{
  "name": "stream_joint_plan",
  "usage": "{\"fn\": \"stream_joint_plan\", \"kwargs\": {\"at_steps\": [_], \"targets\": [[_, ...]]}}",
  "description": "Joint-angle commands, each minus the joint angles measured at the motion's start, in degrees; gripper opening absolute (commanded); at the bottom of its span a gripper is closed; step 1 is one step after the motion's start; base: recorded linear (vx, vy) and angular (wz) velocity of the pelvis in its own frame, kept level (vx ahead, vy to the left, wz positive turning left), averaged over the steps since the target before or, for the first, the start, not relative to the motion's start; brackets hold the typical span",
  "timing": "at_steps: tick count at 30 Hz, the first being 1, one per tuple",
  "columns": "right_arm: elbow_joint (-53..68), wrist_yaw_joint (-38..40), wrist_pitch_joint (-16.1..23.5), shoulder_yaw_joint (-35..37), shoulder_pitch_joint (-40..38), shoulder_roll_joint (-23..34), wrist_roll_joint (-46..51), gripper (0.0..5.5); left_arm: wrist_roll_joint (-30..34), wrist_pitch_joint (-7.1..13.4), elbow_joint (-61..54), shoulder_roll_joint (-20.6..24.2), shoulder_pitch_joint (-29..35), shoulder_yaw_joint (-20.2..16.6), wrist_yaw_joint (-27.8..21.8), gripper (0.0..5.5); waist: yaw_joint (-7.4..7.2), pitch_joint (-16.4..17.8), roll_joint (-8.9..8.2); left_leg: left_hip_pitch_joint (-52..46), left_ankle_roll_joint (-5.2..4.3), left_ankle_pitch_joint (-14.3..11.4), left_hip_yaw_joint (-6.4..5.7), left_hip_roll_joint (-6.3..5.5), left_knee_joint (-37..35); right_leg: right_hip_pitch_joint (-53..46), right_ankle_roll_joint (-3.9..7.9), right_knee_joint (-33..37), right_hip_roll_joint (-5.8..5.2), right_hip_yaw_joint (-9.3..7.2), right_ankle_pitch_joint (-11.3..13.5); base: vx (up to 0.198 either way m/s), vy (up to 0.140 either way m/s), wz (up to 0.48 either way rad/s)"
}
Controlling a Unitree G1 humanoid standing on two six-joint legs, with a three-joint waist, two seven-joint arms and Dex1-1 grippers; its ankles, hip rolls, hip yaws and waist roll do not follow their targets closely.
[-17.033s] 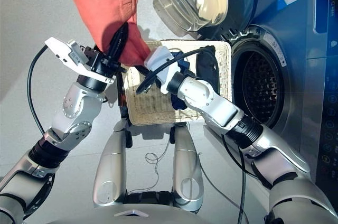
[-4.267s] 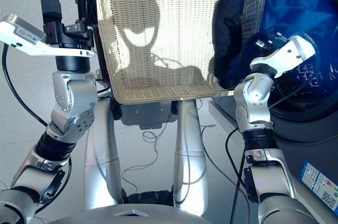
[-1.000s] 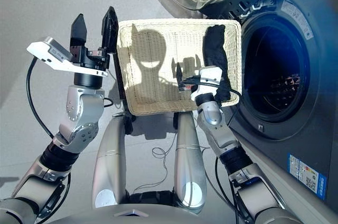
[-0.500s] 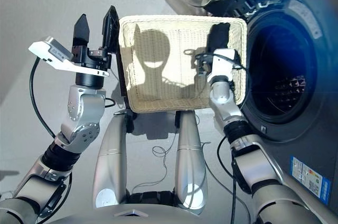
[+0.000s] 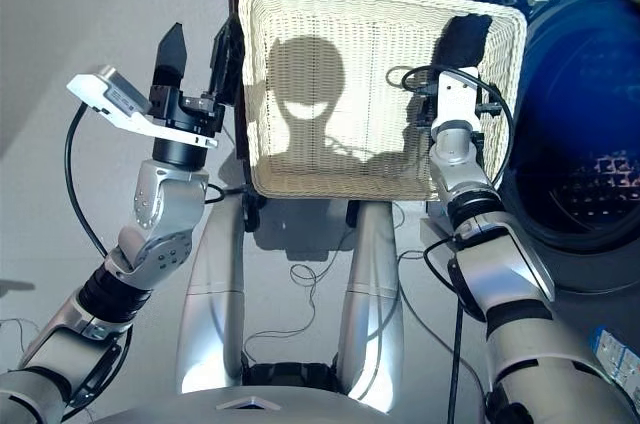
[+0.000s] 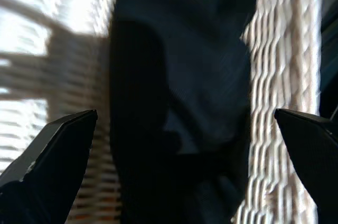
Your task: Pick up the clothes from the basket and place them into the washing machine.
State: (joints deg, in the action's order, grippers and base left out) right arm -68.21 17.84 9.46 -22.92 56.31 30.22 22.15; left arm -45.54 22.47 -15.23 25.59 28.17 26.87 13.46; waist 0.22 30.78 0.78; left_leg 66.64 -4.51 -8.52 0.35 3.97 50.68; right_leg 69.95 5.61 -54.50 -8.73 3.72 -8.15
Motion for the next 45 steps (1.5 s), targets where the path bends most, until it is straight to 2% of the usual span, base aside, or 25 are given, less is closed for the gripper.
{"fn": "stream_joint_plan", "kwargs": {"at_steps": [1,2,5,6,7,8,9,10,15,16,17,18,19,31,38,45], "targets": [[-2.06,-0.58,0.35,-0.77,2.93,3.12,2.03,5.5,0.68,2.79,-8.14,-1.24,1.6,1.1,-0.96,5.5,-0.36,-0.99,5.46,-0.07,-1.23,2.67,2.4,0.73,-2.4,2.0,0.72,0.93,0.91,-1.51,1.1,0.0,0.0,0.0],[-3.21,-0.96,-0.07,-0.65,3.05,3.37,2.58,5.5,0.81,2.64,-8.22,-1.44,1.36,1.68,-0.85,5.5,-0.31,-0.99,5.75,-0.03,-1.29,1.0,2.29,0.63,-1.03,2.09,0.87,-0.51,0.88,-1.44,-0.55,0.0,0.0,0.0],[-4.93,-1.65,-0.3,-0.24,3.47,4.27,3.98,5.5,1.0,2.49,-8.55,-1.68,1.28,2.4,-0.83,5.5,-0.29,-0.99,6.29,1.56,-1.28,-0.02,2.18,0.56,0.79,3.85,0.92,-2.83,0.74,-1.32,-1.86,0.021,-0.005,0.002],[-5.34,-1.75,-0.31,-0.13,3.76,4.5,4.43,5.5,1.15,2.39,-8.58,-1.76,1.51,2.67,-0.8,5.5,-0.29,-0.99,6.49,2.32,-1.28,0.04,2.28,0.41,1.21,4.61,0.8,-3.35,0.64,-1.24,-1.92,-0.094,0.004,-0.013],[-5.22,-1.74,-0.27,-0.03,4.53,4.72,4.43,5.5,1.22,2.39,-8.67,-1.63,2.27,2.38,-0.78,5.5,-0.29,-0.99,6.51,3.96,-1.06,1.82,2.34,0.37,0.57,6.17,0.65,-2.54,0.69,-1.19,-0.16,0.0,0.0,0.0],[-5.74,-1.93,-0.32,0.15,3.68,4.83,5.22,5.5,1.26,2.27,-8.74,-1.77,1.42,2.99,-0.84,5.5,-0.35,-0.99,6.66,3.08,-1.41,-0.39,2.52,0.38,2.19,5.33,0.68,-4.46,0.48,-1.14,-2.48,0.0,0.0,0.0],[-5.91,-2.02,-0.35,0.38,4.02,5.02,5.73,5.5,1.32,2.27,-8.76,-1.65,1.81,2.75,-0.77,5.5,-0.33,-0.99,6.75,3.93,-1.42,0.17,2.61,0.36,2.14,6.24,0.66,-4.51,0.45,-1.14,-1.91,0.081,-0.002,0.022],[-5.96,-2.08,-0.33,0.35,3.72,5.0,5.81,5.5,1.32,2.28,-8.76,-1.71,1.53,2.89,-0.76,5.5,-0.32,-0.99,6.73,3.56,-1.47,-0.55,2.63,0.38,2.62,5.91,0.7,-5.05,0.41,-1.11,-2.62,0.0,0.0,0.0],[-6.42,-2.94,-0.27,0.58,3.74,4.98,7.23,5.5,1.04,2.26,-8.58,-1.69,1.9,2.68,-0.58,5.5,-0.13,-0.99,7.18,4.95,-1.48,-0.51,2.88,0.22,3.53,7.35,0.61,-5.85,0.5,-0.96,-2.51,0.0,0.0,0.0],[-6.41,-3.18,-0.25,0.67,3.74,4.96,7.67,4.68,0.94,2.31,-8.47,-1.67,1.86,2.6,-0.59,5.5,-0.1,-0.99,7.25,5.15,-1.45,-0.36,2.94,0.22,3.49,7.54,0.59,-5.83,0.47,-0.93,-2.36,0.0,0.0,0.0],[-6.55,-3.42,-0.23,0.84,3.6,4.87,8.13,2.55,0.79,2.34,-8.49,-1.76,1.78,2.74,-0.61,5.5,-0.06,-0.99,7.32,5.3,-1.45,-0.37,2.92,0.21,3.7,7.59,0.6,-6.0,0.36,-0.91,-2.4,0.0,0.0,0.0],[-6.57,-3.44,-0.21,0.83,3.61,4.89,8.15,1.81,0.78,2.34,-8.48,-1.77,1.79,2.75,-0.61,5.5,-0.05,-0.99,7.33,5.32,-1.45,-0.37,2.92,0.21,3.7,7.6,0.6,-6.01,0.36,-0.91,-2.41,0.0,0.0,0.0],[-6.56,-3.56,-0.19,0.92,3.56,4.79,8.39,0.0,0.75,2.36,-8.4,-1.76,1.87,2.77,-0.62,5.5,-0.08,-0.99,7.36,5.4,-1.46,-0.31,2.83,0.24,3.74,7.65,0.62,-6.0,0.4,-0.78,-2.38,0.0,0.0,0.0],[-3.99,-5.07,1.37,0.93,2.43,4.38,10.81,0.0,0.07,2.59,-8.38,-1.41,1.42,2.16,-1.3,5.5,-0.12,-0.99,6.98,4.85,-1.33,0.38,2.71,0.06,2.92,7.21,0.71,-5.08,0.32,-0.57,-1.69,-0.001,0.003,0.005],[8.28,-3.69,5.14,1.81,-2.95,4.43,13.08,0.0,0.03,2.68,-9.37,-0.42,-0.03,-0.05,-0.86,5.5,-1.24,-0.99,5.33,4.07,-1.39,0.46,3.03,0.25,1.99,6.48,0.71,-3.74,0.61,-0.36,-1.25,0.0,0.004,0.034],[34.7,-1.48,11.35,8.84,-17.4,5.4,13.11,0.0,0.99,3.01,-9.71,1.15,-2.26,-3.74,0.22,5.5,-3.57,-0.99,3.22,4.04,-1.35,0.29,2.98,0.46,1.89,6.26,1.01,-3.24,1.23,0.02,-1.19,0.0,0.0,0.0]]}}
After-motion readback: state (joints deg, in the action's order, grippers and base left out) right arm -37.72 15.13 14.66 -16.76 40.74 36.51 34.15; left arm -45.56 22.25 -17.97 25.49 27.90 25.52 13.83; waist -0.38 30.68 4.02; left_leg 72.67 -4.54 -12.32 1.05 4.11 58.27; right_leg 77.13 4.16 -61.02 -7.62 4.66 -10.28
